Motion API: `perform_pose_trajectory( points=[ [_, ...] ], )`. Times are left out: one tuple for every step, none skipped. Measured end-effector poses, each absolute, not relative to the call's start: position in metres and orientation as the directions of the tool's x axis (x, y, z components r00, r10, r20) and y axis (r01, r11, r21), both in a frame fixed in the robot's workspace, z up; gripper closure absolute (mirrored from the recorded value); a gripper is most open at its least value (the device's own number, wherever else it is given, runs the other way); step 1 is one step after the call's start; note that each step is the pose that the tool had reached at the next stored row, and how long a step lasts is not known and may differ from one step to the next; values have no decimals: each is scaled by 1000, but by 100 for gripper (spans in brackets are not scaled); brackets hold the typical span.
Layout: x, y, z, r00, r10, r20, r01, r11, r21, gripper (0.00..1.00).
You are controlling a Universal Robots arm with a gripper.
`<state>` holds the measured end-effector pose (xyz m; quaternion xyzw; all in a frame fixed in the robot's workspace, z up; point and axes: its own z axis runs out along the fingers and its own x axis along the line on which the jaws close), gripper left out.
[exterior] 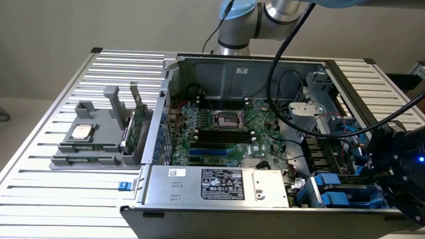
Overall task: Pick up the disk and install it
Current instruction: 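Insert the disk into the insertion slot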
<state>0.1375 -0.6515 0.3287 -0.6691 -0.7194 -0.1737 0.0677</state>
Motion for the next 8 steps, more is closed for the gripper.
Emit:
perform_pose_trajectory(
  points=[
    [138,-651,329,-94,939,330,987,44,156,83],
    [138,-651,329,-92,939,331,988,44,150,83],
    [138,-651,329,-90,939,331,989,44,143,83],
    [138,-651,329,-87,939,332,990,44,134,83],
    [138,-651,329,-84,939,333,991,44,125,83],
    [137,-651,330,-81,939,333,992,44,118,83],
    [137,-649,331,-80,940,331,993,45,112,83],
    [137,-648,332,-78,941,329,993,45,108,83]
  ],
)
